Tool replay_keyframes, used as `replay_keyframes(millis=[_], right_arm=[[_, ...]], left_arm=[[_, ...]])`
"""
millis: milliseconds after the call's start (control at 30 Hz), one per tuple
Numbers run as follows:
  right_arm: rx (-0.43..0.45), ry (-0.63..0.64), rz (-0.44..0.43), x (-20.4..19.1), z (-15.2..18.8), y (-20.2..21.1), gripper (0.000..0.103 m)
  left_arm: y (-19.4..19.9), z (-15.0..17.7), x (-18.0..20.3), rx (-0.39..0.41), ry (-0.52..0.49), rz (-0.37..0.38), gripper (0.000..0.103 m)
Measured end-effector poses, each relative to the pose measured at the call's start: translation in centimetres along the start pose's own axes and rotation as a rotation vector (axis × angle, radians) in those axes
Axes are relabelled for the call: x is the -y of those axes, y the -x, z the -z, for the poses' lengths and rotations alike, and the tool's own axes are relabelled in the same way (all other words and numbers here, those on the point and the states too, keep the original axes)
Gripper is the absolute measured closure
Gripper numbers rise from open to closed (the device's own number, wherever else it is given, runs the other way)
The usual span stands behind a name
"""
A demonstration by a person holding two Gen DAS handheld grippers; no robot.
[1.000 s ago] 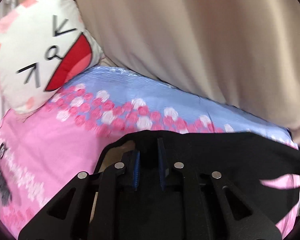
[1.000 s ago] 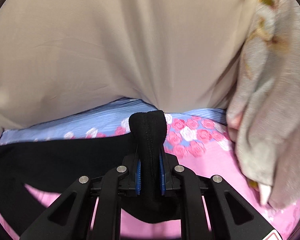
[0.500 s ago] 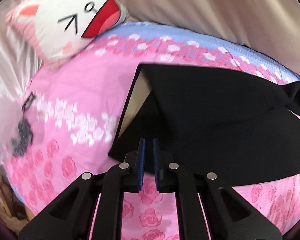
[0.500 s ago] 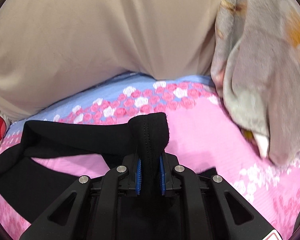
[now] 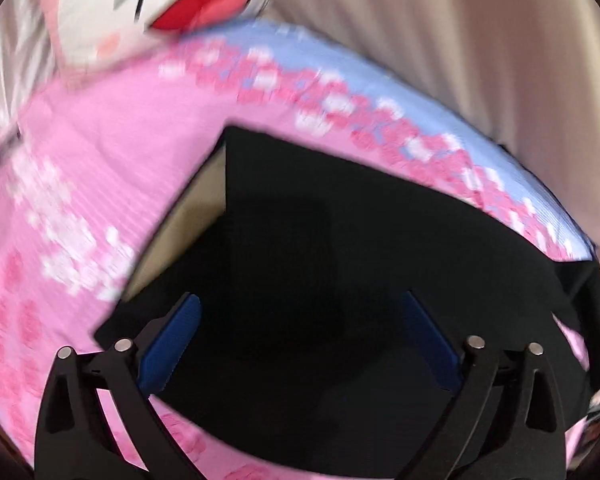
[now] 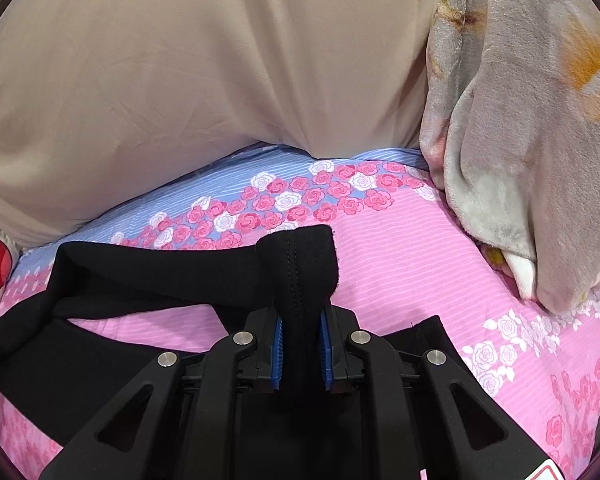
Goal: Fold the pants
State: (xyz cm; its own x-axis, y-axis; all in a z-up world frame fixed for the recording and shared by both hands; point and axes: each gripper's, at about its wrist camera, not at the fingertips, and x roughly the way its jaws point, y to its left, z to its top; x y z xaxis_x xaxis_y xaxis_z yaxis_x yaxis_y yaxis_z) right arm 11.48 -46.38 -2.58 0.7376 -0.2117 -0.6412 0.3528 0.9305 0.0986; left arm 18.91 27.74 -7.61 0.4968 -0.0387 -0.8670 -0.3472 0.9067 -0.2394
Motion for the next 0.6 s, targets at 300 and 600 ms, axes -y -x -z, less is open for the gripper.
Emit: replay_keyframes(millis=[300, 600], right_arm=[[0.028, 0.01, -0.001, -0.3, -0.7, 1.3, 0.09], [-0.007, 0.063, 0.083, 2.6, 2.2, 1.7, 0.082]], left_arm=[[5.5, -2.0, 0.2, 0.027, -0.114, 0.129, 0.085], [7.6, 1.1, -5.6, -0.072, -0.139, 0.006, 0.082]])
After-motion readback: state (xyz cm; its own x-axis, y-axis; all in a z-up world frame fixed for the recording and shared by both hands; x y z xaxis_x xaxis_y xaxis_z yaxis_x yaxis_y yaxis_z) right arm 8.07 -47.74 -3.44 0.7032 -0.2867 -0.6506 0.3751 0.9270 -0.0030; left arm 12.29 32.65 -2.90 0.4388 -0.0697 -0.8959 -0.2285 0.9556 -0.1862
